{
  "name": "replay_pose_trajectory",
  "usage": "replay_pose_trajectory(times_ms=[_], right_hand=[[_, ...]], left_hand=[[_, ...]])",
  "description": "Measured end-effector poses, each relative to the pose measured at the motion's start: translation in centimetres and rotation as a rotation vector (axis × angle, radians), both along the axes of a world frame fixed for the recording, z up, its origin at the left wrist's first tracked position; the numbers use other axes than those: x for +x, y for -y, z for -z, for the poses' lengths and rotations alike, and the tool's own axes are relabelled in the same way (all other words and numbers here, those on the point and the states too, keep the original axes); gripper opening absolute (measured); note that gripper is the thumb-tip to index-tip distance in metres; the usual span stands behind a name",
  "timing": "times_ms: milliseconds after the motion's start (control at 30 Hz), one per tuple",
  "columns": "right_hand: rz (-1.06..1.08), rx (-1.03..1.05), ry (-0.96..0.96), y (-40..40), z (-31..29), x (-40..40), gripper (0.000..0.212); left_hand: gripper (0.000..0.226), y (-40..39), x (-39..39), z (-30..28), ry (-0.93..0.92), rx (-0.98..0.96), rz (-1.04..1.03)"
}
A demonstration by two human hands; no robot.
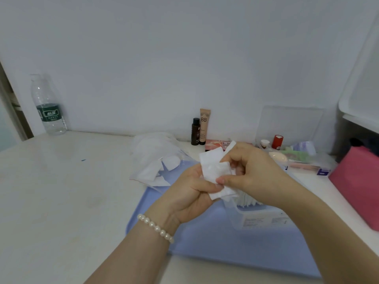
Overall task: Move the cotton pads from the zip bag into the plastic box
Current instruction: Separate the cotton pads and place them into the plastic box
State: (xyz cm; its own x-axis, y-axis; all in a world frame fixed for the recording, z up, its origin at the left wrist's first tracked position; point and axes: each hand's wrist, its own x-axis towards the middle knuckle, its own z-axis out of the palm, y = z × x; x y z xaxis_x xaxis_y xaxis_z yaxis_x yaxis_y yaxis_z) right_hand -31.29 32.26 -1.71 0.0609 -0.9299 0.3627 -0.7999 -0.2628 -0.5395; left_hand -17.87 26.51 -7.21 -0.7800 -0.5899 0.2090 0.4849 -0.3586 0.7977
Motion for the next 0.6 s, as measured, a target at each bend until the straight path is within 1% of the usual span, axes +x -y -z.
replay_pose_trajectory(times_ms=[67,133,200,267,333,433,500,567,600], right_hand=[[0.007,0.009,0.042,0.1,0.0,0.0,0.018],[-0.003,0.042,0.135,0.0,-0.1,-0.1,0.021],[-0.031,0.106,0.247,-0.1,-0.3,-0.2,0.013],[-0.062,0.152,0.331,-0.2,-0.6,-0.6,0.007],[-0.084,0.186,0.425,-0.3,-0.8,-1.0,0.006],[-0.073,0.199,0.59,-0.2,-0.7,-1.8,0.013],[-0.072,0.209,0.71,0.0,-0.6,-2.1,0.019],[-0.088,0.228,0.753,0.1,-0.6,-2.2,0.024],[-0.091,0.234,0.729,0.0,-0.7,-2.1,0.024]], left_hand=[[0.053,-0.1,0.0,-0.1,-0.003,0.018,-0.003],[0.05,-0.1,0.0,-0.3,-0.05,0.069,0.024],[0.042,-0.1,0.0,-0.4,-0.087,0.157,0.046],[0.043,0.1,-0.1,-0.1,-0.068,0.214,0.041],[0.043,0.0,-0.2,0.1,-0.04,0.248,0.036],[0.041,-0.1,-0.3,0.2,0.013,0.227,0.029],[0.047,0.0,-0.4,0.4,0.042,0.2,0.025],[0.047,0.1,-0.3,0.4,0.061,0.205,0.019],[0.046,0.1,-0.3,0.5,0.059,0.213,0.027]])
